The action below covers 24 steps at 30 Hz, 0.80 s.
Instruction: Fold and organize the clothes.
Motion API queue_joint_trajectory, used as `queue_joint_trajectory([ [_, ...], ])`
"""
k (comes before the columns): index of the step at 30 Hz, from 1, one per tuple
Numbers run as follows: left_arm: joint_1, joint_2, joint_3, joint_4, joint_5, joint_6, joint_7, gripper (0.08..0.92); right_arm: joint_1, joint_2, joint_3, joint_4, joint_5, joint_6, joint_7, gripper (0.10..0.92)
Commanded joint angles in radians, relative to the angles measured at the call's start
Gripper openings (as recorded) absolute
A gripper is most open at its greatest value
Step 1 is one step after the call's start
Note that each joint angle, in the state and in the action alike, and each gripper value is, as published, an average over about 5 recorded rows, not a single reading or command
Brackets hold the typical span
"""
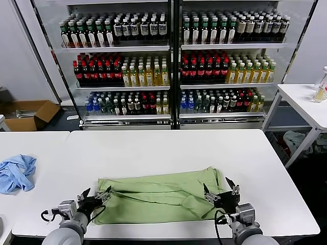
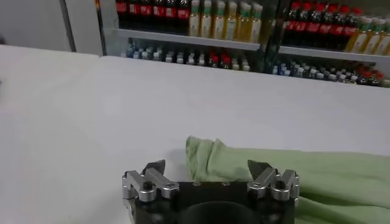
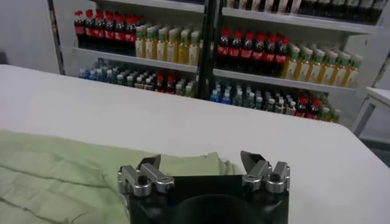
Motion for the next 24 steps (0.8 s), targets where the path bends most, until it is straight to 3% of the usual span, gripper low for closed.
queue_joint_trajectory([
  [1,-0.02,-0.031,0.026,0.041,0.004,0.025,-0.066,0.823,0.001,0.005,-0.013,-0.001,-0.03,0.0,0.0,0.823],
  [7,-0.006,-0.038,0.029,0.027,0.004,0.031,-0.064,0.778,-0.002,0.004,-0.008,-0.003,-0.032,0.0,0.001,0.823],
  [24,-0.007,-0.06,0.042,0.036,0.121,0.01,-0.007,0.291,0.0,0.01,-0.012,-0.01,-0.04,0.0,0.004,0.823],
])
